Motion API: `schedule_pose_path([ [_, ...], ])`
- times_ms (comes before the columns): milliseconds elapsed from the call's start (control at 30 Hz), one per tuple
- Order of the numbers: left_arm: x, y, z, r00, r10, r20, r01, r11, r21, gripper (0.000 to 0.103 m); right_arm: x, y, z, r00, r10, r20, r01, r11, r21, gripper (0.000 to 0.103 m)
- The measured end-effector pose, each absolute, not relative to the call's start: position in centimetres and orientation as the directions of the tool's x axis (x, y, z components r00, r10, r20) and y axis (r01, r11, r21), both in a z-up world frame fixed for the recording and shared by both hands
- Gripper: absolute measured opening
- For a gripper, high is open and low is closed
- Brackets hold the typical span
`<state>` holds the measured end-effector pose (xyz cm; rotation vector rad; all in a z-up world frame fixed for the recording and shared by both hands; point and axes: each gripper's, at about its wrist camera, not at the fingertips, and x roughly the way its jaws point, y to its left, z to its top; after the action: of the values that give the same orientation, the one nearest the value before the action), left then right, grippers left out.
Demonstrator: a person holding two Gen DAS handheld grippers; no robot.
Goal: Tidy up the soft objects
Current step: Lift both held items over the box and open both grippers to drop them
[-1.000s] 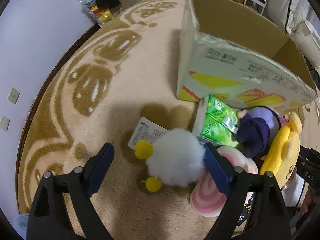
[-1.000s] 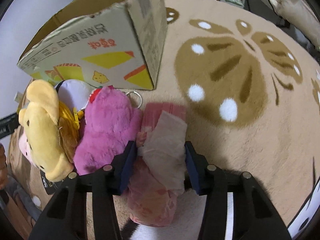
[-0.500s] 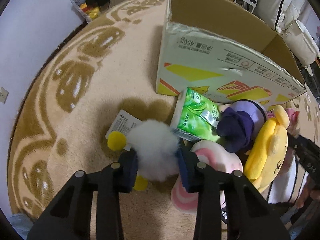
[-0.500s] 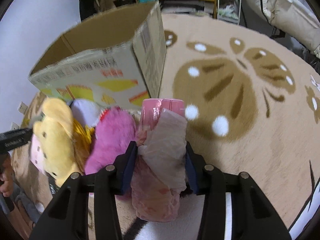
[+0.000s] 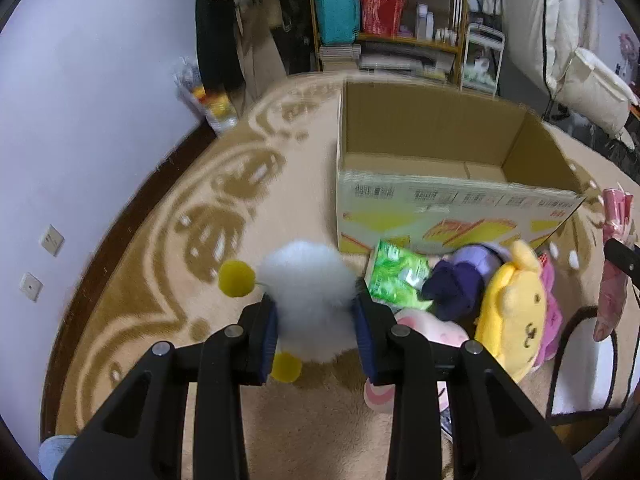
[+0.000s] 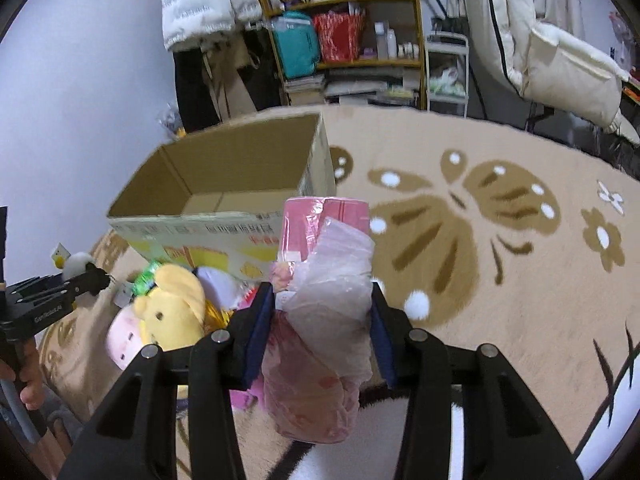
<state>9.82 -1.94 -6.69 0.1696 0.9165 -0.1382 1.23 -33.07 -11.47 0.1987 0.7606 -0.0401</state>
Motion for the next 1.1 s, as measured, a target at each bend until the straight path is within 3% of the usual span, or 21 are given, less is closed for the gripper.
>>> schedule_pose_path([
  [433,5.9,-2.7,1.3,0.796,-0.074,-0.601,0.201,0.968,0.147,0.032,-0.8,-32.0,-5.8,0.834,0.067,-0.547,0.054,0.978,0.203,0.048],
  [667,6.8,-4.5,3.6,0.833,-0.088,-0.547,0.205,0.966,0.157,0.032,0.2,-31.0,-3.3,0.871,0.088,-0.484,0.011,0.980,0.198,0.048],
  [1100,11.6,-5.1,5.0,0.855,-0.074,-0.513,0.180,0.970,0.161,0.032,6.1,-29.8,-2.3,0.875,0.098,-0.474,-0.039,0.990,0.133,0.048],
])
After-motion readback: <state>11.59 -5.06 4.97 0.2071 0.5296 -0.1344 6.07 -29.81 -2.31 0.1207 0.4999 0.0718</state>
